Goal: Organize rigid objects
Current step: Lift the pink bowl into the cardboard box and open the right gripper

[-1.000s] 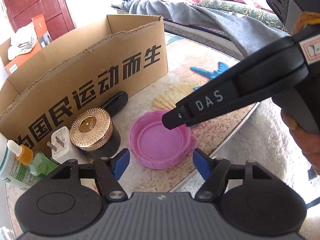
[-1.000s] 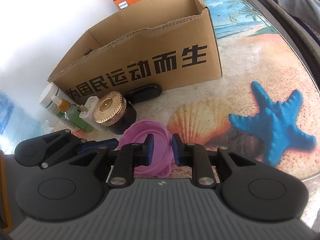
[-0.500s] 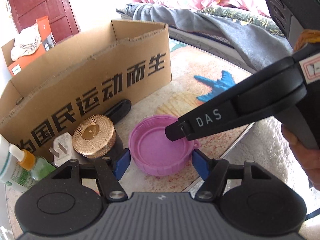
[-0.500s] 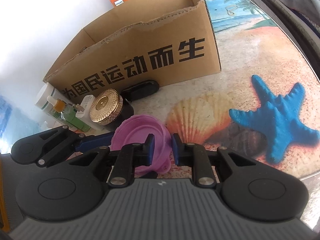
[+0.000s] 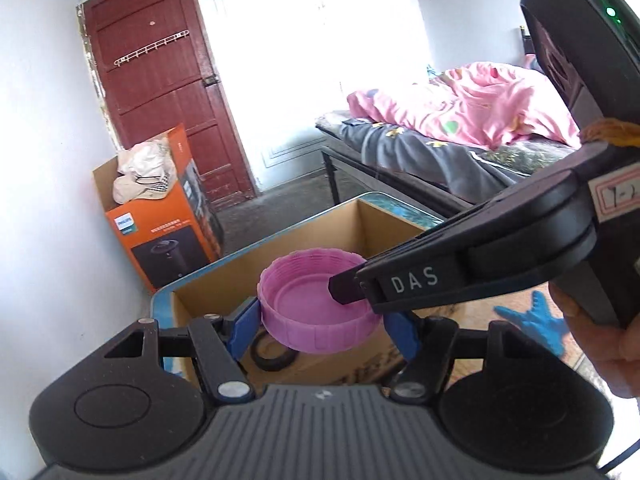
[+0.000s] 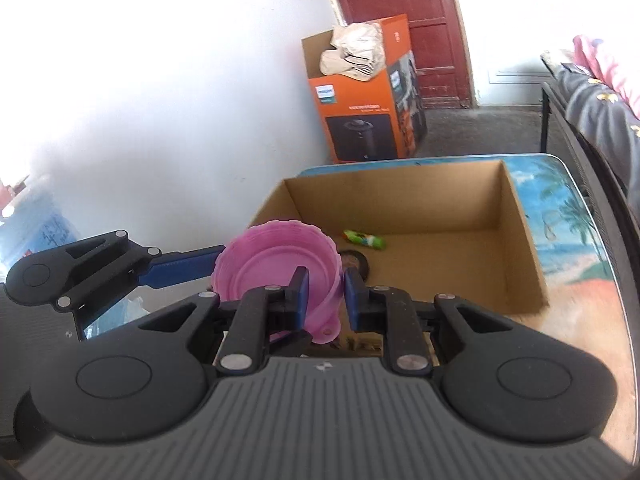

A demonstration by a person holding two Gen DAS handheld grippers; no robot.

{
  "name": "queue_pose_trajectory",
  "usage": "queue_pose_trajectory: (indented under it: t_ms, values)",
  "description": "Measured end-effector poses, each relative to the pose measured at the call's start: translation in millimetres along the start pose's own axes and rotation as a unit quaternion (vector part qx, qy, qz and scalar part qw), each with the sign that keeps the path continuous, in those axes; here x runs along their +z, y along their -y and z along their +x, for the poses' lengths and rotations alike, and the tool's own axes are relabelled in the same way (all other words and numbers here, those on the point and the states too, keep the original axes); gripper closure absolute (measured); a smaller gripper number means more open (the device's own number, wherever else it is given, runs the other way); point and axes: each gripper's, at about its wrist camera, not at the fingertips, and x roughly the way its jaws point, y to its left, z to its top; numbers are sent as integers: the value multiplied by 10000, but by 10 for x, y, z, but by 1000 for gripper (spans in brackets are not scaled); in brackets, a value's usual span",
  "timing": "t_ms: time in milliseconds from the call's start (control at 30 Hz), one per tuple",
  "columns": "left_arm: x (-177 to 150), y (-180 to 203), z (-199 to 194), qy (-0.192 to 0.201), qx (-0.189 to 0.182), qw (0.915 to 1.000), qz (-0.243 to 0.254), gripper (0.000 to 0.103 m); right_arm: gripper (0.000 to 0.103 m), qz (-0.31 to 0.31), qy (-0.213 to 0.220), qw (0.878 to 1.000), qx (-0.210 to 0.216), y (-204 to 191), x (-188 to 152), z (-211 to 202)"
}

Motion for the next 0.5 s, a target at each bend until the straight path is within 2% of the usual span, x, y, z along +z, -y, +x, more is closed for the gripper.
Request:
queue_pose_trajectory:
  t_ms: [100,233,333,500]
  values:
    - [154,-297,199,-268,22,9995,-152,34,84,317,-439,9976,429,92,318,377]
    - [253,-638,657,-1033,-253,9935,-395,34,84,774,-1202,9872,701,261,568,939]
    - [223,-842,969,-1663,-563,9824,-630,34,84,1068,-1759,9755,782,395,620,1316]
    - [79,-1029,1462,-2570,-948,9571,-943,34,84,1334,-2510,9563,684,538,496,1751]
